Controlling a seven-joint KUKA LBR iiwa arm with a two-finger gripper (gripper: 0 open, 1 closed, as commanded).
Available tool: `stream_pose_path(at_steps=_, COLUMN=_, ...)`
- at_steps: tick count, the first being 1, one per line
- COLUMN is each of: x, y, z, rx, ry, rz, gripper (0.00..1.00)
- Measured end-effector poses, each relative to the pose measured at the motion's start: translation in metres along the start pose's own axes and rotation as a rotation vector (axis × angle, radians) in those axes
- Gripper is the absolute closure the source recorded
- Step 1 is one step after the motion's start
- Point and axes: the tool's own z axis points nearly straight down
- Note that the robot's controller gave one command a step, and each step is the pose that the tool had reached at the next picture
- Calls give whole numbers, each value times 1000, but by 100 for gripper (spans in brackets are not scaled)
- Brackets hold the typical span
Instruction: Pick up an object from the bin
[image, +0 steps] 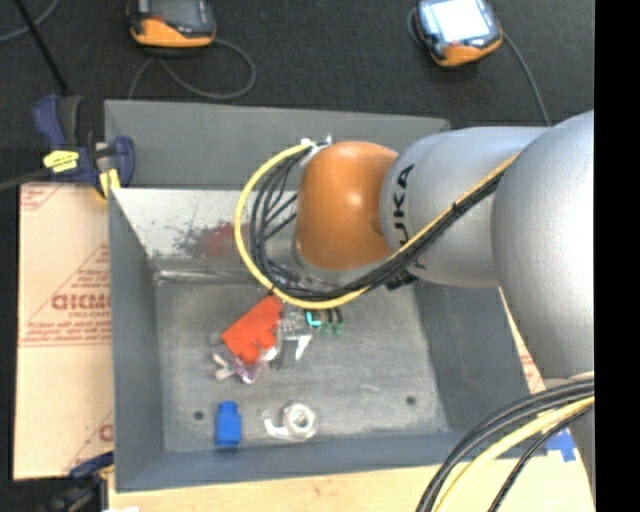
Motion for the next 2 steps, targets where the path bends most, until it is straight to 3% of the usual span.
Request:
stream_pose_path(at_steps=1, x=-2, y=0, z=-5, rx=-2, ry=-7, rz=5, gripper=100)
stream_pose_path(at_steps=2, x=-1, y=-3, z=-84, rx=-2, ry=-16, rz=20, gripper=100)
